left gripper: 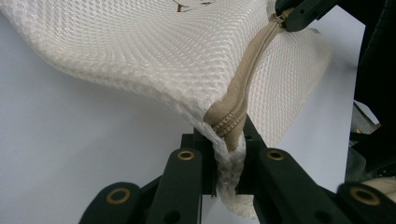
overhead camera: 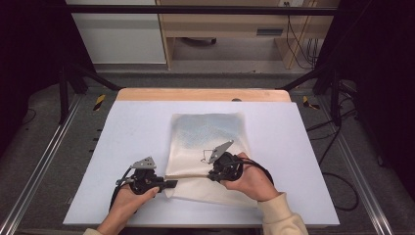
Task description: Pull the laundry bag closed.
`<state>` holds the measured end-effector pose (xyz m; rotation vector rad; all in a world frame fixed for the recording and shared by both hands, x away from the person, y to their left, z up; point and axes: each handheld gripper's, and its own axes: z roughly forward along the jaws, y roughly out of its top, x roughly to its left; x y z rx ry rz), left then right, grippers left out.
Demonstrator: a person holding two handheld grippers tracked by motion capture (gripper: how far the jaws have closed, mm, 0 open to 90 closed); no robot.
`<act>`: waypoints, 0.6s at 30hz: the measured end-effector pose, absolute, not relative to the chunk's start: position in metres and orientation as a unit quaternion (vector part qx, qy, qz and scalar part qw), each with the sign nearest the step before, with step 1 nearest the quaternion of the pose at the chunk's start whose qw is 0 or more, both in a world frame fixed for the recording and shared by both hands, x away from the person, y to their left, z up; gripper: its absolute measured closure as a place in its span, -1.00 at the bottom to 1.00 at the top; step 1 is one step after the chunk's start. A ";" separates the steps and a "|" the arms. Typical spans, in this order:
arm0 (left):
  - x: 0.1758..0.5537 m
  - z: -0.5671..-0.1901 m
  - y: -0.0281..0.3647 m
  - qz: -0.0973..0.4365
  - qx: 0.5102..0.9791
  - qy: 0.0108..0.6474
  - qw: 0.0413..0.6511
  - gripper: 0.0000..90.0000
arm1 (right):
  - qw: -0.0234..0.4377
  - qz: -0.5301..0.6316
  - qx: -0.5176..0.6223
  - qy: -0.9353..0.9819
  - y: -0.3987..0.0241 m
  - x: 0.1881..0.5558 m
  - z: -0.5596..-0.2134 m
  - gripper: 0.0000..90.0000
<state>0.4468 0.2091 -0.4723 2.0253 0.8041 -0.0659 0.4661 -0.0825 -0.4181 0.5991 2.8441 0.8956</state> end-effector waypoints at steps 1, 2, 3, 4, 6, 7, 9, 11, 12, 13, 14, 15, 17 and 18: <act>0.447 -0.472 0.209 -0.027 0.824 0.327 0.463 0.84 | 0.051 0.295 0.196 0.934 -0.083 0.466 -0.418 0.82; 0.447 -0.472 0.210 -0.027 0.823 0.328 0.463 0.84 | 0.051 0.295 0.198 0.933 -0.084 0.466 -0.418 0.82; 0.447 -0.472 0.210 -0.027 0.823 0.328 0.463 0.84 | 0.052 0.296 0.199 0.933 -0.085 0.466 -0.418 0.82; 0.447 -0.472 0.210 -0.027 0.823 0.327 0.463 0.84 | 0.052 0.297 0.199 0.933 -0.086 0.466 -0.418 0.82; 0.447 -0.472 0.210 -0.027 0.823 0.327 0.464 0.84 | 0.052 0.297 0.199 0.932 -0.087 0.466 -0.418 0.82; 0.447 -0.472 0.210 -0.025 0.823 0.327 0.463 0.84 | 0.054 0.297 0.200 0.932 -0.088 0.466 -0.418 0.82; 0.447 -0.471 0.211 -0.025 0.823 0.327 0.463 0.84 | 0.054 0.299 0.202 0.931 -0.089 0.466 -0.418 0.82; 0.448 -0.471 0.211 -0.025 0.823 0.327 0.463 0.84 | 0.054 0.298 0.204 0.931 -0.091 0.465 -0.418 0.82; 0.448 -0.471 0.211 -0.026 0.822 0.328 0.464 0.84 | 0.055 0.299 0.204 0.931 -0.092 0.465 -0.418 0.82; 0.448 -0.471 0.212 -0.024 0.822 0.329 0.465 0.84 | 0.055 0.300 0.205 0.930 -0.093 0.465 -0.418 0.82; 0.448 -0.471 0.212 -0.024 0.822 0.329 0.465 0.84 | 0.056 0.300 0.208 0.929 -0.094 0.465 -0.418 0.82; 0.448 -0.471 0.213 -0.024 0.822 0.329 0.465 0.84 | 0.055 0.300 0.209 0.929 -0.095 0.465 -0.417 0.82; 0.448 -0.471 0.213 -0.024 0.822 0.329 0.465 0.84 | 0.055 0.300 0.213 0.928 -0.097 0.465 -0.417 0.82; 0.448 -0.471 0.212 -0.024 0.822 0.329 0.464 0.84 | 0.056 0.301 0.210 0.928 -0.098 0.465 -0.417 0.82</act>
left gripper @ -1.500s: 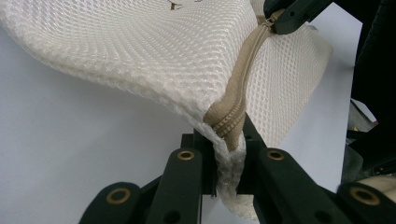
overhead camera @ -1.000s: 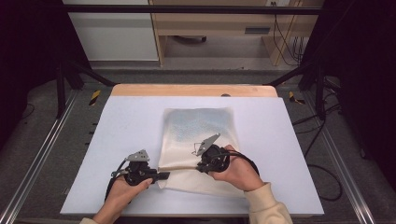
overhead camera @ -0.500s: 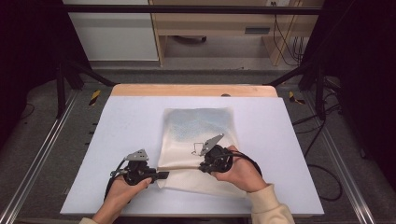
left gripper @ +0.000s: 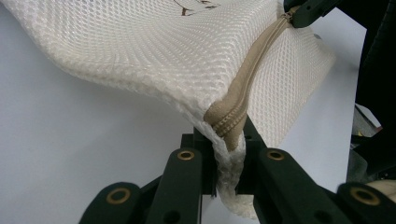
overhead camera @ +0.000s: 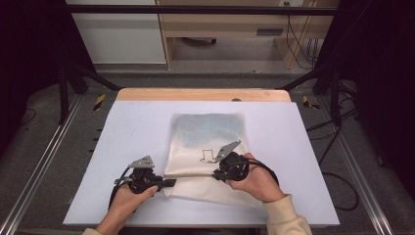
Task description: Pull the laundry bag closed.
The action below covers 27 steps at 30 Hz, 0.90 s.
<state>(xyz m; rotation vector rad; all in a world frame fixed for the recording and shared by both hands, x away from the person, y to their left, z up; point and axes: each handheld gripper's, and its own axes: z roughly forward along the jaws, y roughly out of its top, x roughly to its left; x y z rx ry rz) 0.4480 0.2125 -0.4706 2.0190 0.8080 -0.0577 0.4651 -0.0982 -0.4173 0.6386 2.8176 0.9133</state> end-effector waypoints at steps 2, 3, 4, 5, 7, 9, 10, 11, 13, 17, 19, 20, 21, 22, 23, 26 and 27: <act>0.448 -0.471 0.213 -0.024 0.822 0.329 0.465 0.84 | 0.057 0.301 0.215 0.927 -0.100 0.465 -0.417 0.82; 0.448 -0.470 0.213 -0.025 0.822 0.329 0.465 0.84 | 0.057 0.302 0.215 0.927 -0.101 0.465 -0.417 0.82; 0.448 -0.470 0.213 -0.025 0.821 0.329 0.465 0.84 | 0.058 0.301 0.215 0.927 -0.102 0.465 -0.417 0.82; 0.448 -0.470 0.213 -0.025 0.821 0.329 0.465 0.84 | 0.057 0.301 0.217 0.927 -0.103 0.464 -0.417 0.82; 0.448 -0.470 0.213 -0.025 0.821 0.329 0.465 0.84 | 0.058 0.303 0.217 0.926 -0.105 0.465 -0.417 0.82; 0.448 -0.470 0.213 -0.024 0.821 0.329 0.466 0.84 | 0.059 0.304 0.220 0.925 -0.107 0.464 -0.417 0.81; 0.448 -0.470 0.213 -0.024 0.821 0.330 0.466 0.84 | 0.059 0.304 0.221 0.925 -0.108 0.464 -0.417 0.82; 0.448 -0.470 0.213 -0.024 0.820 0.329 0.467 0.84 | 0.058 0.304 0.223 0.924 -0.109 0.464 -0.416 0.82; 0.448 -0.470 0.212 -0.024 0.821 0.329 0.466 0.84 | 0.059 0.304 0.224 0.924 -0.111 0.463 -0.416 0.82; 0.448 -0.470 0.212 -0.023 0.821 0.329 0.466 0.84 | 0.058 0.307 0.224 0.923 -0.112 0.463 -0.417 0.82; 0.448 -0.470 0.213 -0.024 0.821 0.328 0.466 0.84 | 0.058 0.305 0.226 0.923 -0.113 0.463 -0.417 0.81; 0.448 -0.470 0.213 -0.024 0.821 0.328 0.467 0.84 | 0.057 0.307 0.227 0.922 -0.114 0.462 -0.417 0.82; 0.448 -0.470 0.212 -0.023 0.822 0.328 0.466 0.84 | 0.057 0.310 0.226 0.922 -0.114 0.462 -0.417 0.82; 0.448 -0.470 0.212 -0.023 0.821 0.328 0.466 0.84 | 0.058 0.306 0.227 0.923 -0.115 0.462 -0.417 0.82; 0.448 -0.470 0.213 -0.023 0.822 0.328 0.466 0.84 | 0.058 0.305 0.226 0.923 -0.115 0.462 -0.417 0.81; 0.448 -0.470 0.213 -0.024 0.821 0.328 0.467 0.84 | 0.060 0.307 0.231 0.922 -0.118 0.462 -0.417 0.81; 0.448 -0.470 0.212 -0.024 0.821 0.327 0.467 0.84 | 0.060 0.308 0.231 0.921 -0.119 0.462 -0.417 0.82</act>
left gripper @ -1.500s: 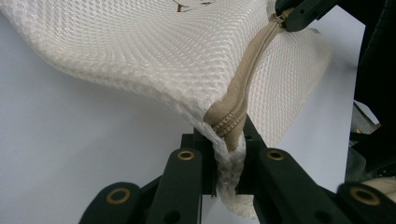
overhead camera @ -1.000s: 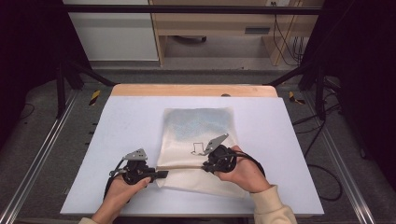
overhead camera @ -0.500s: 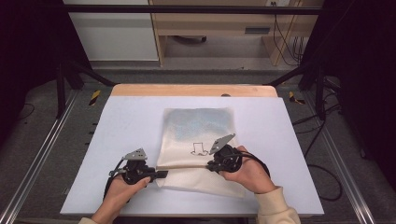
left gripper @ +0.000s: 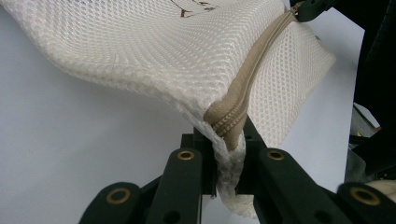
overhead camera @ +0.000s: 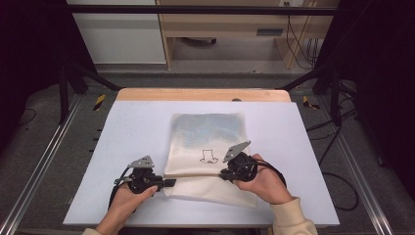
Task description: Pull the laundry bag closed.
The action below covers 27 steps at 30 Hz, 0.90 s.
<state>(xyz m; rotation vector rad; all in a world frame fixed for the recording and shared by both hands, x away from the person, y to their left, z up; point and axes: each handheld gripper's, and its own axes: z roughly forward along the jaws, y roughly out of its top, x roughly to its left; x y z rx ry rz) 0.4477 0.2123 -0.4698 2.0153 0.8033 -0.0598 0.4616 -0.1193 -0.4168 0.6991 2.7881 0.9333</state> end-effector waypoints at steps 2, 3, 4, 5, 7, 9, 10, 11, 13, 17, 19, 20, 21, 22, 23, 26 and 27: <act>0.447 -0.470 0.212 -0.025 0.822 0.326 0.466 0.84 | 0.059 0.308 0.230 0.921 -0.121 0.461 -0.416 0.81; 0.447 -0.470 0.212 -0.024 0.822 0.326 0.465 0.84 | 0.059 0.309 0.231 0.921 -0.121 0.461 -0.416 0.81; 0.447 -0.470 0.212 -0.025 0.822 0.327 0.465 0.84 | 0.060 0.308 0.232 0.921 -0.121 0.461 -0.417 0.82; 0.448 -0.470 0.212 -0.024 0.822 0.327 0.465 0.84 | 0.060 0.307 0.232 0.921 -0.122 0.461 -0.417 0.82; 0.448 -0.470 0.212 -0.024 0.821 0.327 0.466 0.84 | 0.059 0.308 0.237 0.920 -0.124 0.461 -0.417 0.81; 0.447 -0.470 0.212 -0.024 0.822 0.326 0.465 0.84 | 0.061 0.310 0.237 0.919 -0.126 0.461 -0.417 0.82; 0.447 -0.470 0.211 -0.026 0.822 0.326 0.466 0.84 | 0.063 0.309 0.239 0.918 -0.127 0.460 -0.417 0.82; 0.447 -0.470 0.211 -0.025 0.823 0.326 0.465 0.84 | 0.061 0.311 0.239 0.918 -0.127 0.460 -0.417 0.81; 0.447 -0.470 0.212 -0.025 0.822 0.327 0.466 0.84 | 0.062 0.309 0.239 0.918 -0.129 0.460 -0.417 0.81; 0.448 -0.470 0.213 -0.024 0.821 0.329 0.466 0.84 | 0.063 0.307 0.245 0.917 -0.132 0.459 -0.417 0.82; 0.448 -0.470 0.213 -0.024 0.821 0.328 0.467 0.84 | 0.063 0.309 0.247 0.916 -0.134 0.459 -0.417 0.82; 0.448 -0.470 0.213 -0.023 0.821 0.329 0.466 0.84 | 0.062 0.309 0.248 0.916 -0.136 0.459 -0.417 0.81; 0.448 -0.470 0.213 -0.024 0.821 0.328 0.466 0.84 | 0.064 0.308 0.249 0.916 -0.137 0.459 -0.418 0.81; 0.448 -0.470 0.212 -0.024 0.821 0.328 0.466 0.84 | 0.062 0.309 0.251 0.915 -0.137 0.459 -0.418 0.81; 0.448 -0.470 0.212 -0.023 0.821 0.328 0.466 0.84 | 0.061 0.308 0.251 0.916 -0.138 0.458 -0.418 0.81; 0.448 -0.470 0.213 -0.023 0.821 0.328 0.467 0.84 | 0.063 0.310 0.252 0.915 -0.138 0.458 -0.418 0.81; 0.448 -0.470 0.213 -0.022 0.821 0.328 0.466 0.84 | 0.062 0.310 0.252 0.914 -0.138 0.457 -0.418 0.82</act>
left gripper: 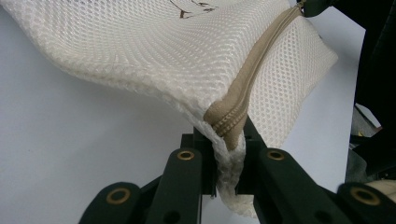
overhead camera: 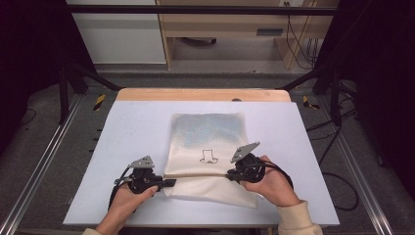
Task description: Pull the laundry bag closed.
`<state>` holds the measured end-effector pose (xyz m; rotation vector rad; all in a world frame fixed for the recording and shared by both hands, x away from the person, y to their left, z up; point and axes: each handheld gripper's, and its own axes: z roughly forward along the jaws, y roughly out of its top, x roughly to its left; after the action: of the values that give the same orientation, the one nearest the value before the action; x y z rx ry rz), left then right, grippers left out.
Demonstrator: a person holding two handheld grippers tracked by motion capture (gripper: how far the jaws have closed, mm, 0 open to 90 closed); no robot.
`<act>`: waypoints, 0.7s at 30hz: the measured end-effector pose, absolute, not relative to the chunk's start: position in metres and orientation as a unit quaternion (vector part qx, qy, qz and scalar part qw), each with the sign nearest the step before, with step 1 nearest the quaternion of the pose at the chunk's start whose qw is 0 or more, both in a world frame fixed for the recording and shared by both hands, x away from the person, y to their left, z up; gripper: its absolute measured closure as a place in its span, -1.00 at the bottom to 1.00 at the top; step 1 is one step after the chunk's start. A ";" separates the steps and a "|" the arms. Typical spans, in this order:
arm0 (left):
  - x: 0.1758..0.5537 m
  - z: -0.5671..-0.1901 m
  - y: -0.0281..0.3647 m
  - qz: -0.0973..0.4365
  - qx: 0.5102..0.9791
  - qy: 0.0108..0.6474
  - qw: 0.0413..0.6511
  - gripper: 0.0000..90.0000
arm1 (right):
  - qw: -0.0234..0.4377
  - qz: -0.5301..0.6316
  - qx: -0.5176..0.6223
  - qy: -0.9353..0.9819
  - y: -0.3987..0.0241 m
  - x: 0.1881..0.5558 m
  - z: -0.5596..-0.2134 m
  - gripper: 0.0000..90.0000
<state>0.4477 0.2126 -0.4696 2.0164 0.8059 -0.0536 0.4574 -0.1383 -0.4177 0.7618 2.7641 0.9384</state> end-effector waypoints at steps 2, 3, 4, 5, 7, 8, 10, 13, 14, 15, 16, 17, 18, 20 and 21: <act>0.448 -0.470 0.213 -0.023 0.821 0.329 0.467 0.84 | 0.066 0.307 0.251 0.916 -0.139 0.457 -0.418 0.81; 0.448 -0.470 0.213 -0.022 0.821 0.329 0.466 0.84 | 0.064 0.307 0.254 0.915 -0.139 0.457 -0.418 0.81; 0.448 -0.470 0.213 -0.022 0.821 0.329 0.466 0.84 | 0.063 0.308 0.254 0.915 -0.140 0.457 -0.419 0.81; 0.448 -0.470 0.213 -0.023 0.821 0.329 0.466 0.84 | 0.064 0.307 0.254 0.915 -0.141 0.457 -0.419 0.81; 0.448 -0.470 0.213 -0.022 0.821 0.329 0.466 0.84 | 0.062 0.311 0.258 0.913 -0.143 0.457 -0.420 0.81; 0.448 -0.470 0.213 -0.022 0.821 0.329 0.466 0.84 | 0.064 0.310 0.258 0.913 -0.144 0.457 -0.420 0.81; 0.448 -0.470 0.213 -0.023 0.821 0.329 0.466 0.84 | 0.064 0.312 0.259 0.912 -0.145 0.456 -0.420 0.81; 0.448 -0.469 0.214 -0.023 0.820 0.329 0.467 0.84 | 0.064 0.310 0.259 0.912 -0.147 0.456 -0.420 0.81; 0.448 -0.469 0.214 -0.023 0.820 0.329 0.467 0.84 | 0.064 0.314 0.260 0.911 -0.147 0.456 -0.420 0.81; 0.448 -0.469 0.214 -0.023 0.820 0.330 0.467 0.84 | 0.066 0.311 0.260 0.912 -0.148 0.456 -0.419 0.81; 0.448 -0.469 0.214 -0.022 0.820 0.330 0.467 0.84 | 0.066 0.313 0.261 0.911 -0.148 0.455 -0.419 0.82; 0.448 -0.469 0.214 -0.021 0.820 0.330 0.467 0.84 | 0.068 0.311 0.262 0.911 -0.149 0.455 -0.419 0.82; 0.448 -0.469 0.215 -0.022 0.819 0.332 0.467 0.84 | 0.068 0.312 0.263 0.911 -0.150 0.455 -0.419 0.81; 0.449 -0.469 0.215 -0.022 0.819 0.332 0.468 0.84 | 0.069 0.309 0.264 0.911 -0.152 0.455 -0.419 0.81; 0.449 -0.469 0.215 -0.022 0.819 0.331 0.468 0.84 | 0.067 0.313 0.264 0.910 -0.153 0.455 -0.419 0.81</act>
<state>0.4486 0.2152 -0.4689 2.0088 0.8125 -0.0543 0.4550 -0.1530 -0.4192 0.7969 2.7414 0.9443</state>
